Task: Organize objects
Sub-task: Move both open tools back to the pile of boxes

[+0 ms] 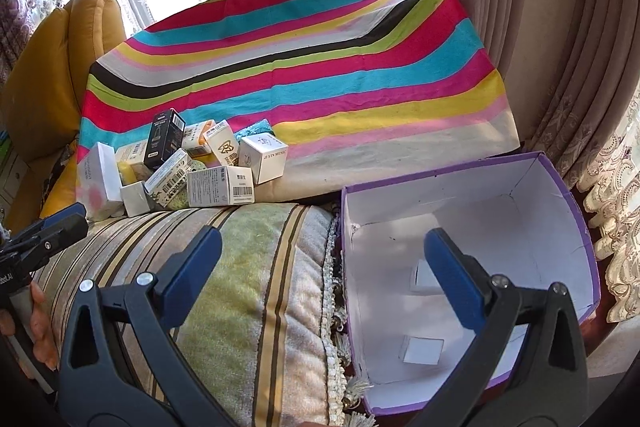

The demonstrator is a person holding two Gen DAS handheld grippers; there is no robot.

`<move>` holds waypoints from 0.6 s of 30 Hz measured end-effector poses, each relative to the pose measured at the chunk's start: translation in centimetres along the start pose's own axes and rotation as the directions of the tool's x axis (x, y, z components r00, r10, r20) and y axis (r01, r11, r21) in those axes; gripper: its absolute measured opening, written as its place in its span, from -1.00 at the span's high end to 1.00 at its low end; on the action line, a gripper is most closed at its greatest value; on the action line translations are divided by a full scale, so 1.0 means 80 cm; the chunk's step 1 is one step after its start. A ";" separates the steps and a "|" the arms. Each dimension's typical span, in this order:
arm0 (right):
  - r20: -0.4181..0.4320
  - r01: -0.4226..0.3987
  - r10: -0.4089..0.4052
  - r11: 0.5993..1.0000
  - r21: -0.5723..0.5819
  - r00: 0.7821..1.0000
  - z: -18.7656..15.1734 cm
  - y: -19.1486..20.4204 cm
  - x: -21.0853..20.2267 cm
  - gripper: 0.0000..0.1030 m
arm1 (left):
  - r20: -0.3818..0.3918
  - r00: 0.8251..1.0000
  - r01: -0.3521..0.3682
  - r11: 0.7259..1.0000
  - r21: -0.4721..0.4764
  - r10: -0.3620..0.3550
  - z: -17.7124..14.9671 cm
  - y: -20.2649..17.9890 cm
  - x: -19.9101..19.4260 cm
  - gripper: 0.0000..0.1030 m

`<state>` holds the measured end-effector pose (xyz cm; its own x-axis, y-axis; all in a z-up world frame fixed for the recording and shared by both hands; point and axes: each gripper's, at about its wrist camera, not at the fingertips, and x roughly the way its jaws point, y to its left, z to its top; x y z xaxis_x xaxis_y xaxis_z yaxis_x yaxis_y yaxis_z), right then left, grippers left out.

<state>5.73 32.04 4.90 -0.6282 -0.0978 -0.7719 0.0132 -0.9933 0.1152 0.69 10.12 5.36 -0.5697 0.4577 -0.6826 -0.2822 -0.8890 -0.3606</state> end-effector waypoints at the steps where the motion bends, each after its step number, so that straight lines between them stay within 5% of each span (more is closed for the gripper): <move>1: -0.005 -0.001 0.001 1.000 -0.010 1.000 0.001 0.005 0.002 -0.98 | 0.003 1.000 0.000 1.000 -0.016 0.000 -0.001 0.008 -0.002 -0.54; 15: -0.083 -0.039 0.030 0.994 -0.100 0.996 0.010 0.079 0.037 -0.98 | 0.052 0.997 -0.053 0.977 -0.205 0.065 0.001 0.085 -0.018 -0.54; 18: -0.097 -0.036 0.025 0.993 -0.110 0.995 0.013 0.092 0.047 -0.98 | 0.053 0.991 -0.106 0.965 -0.241 0.122 0.003 0.096 -0.017 -0.69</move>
<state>2.65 24.45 3.51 -0.5496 -0.1285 -0.8255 0.1215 -0.9899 0.0732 -0.90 2.72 3.66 -0.6398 0.3443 -0.6870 -0.0256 -0.9031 -0.4288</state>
